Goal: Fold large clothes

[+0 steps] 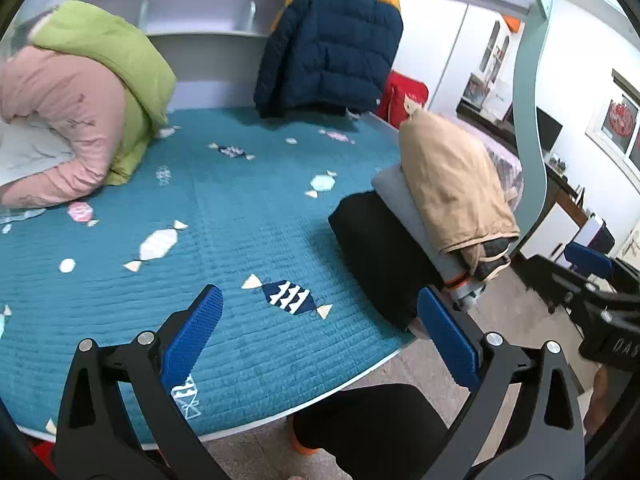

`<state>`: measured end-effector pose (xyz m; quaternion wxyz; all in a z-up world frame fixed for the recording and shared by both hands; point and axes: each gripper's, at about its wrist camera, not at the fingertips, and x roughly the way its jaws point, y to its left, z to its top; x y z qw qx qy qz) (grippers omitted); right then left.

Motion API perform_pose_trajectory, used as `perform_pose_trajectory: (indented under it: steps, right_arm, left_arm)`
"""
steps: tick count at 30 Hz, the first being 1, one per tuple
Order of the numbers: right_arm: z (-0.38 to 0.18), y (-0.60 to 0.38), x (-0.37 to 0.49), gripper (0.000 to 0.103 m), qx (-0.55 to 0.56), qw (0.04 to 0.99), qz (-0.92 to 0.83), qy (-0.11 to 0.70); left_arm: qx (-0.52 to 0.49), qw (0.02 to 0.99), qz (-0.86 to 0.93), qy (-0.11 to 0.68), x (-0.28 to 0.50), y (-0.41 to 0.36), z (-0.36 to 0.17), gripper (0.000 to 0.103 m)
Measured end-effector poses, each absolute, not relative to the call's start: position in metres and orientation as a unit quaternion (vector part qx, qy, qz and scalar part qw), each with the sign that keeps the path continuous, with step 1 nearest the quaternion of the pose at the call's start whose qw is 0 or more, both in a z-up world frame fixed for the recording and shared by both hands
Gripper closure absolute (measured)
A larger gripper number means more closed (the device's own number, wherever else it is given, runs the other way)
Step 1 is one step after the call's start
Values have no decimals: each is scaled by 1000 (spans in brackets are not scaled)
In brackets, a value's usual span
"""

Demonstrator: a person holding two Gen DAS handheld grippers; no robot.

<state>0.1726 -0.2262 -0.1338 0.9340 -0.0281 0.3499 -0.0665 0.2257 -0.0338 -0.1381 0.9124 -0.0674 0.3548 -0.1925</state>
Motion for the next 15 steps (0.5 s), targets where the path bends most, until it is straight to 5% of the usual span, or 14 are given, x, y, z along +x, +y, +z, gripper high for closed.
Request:
perform_pose_trajectory:
  steps: [15]
  right_arm:
    - [-84,-175,77,8,-52,965,-44,254]
  left_arm:
    - [-50,957,-133,253,114,-5,-57,5]
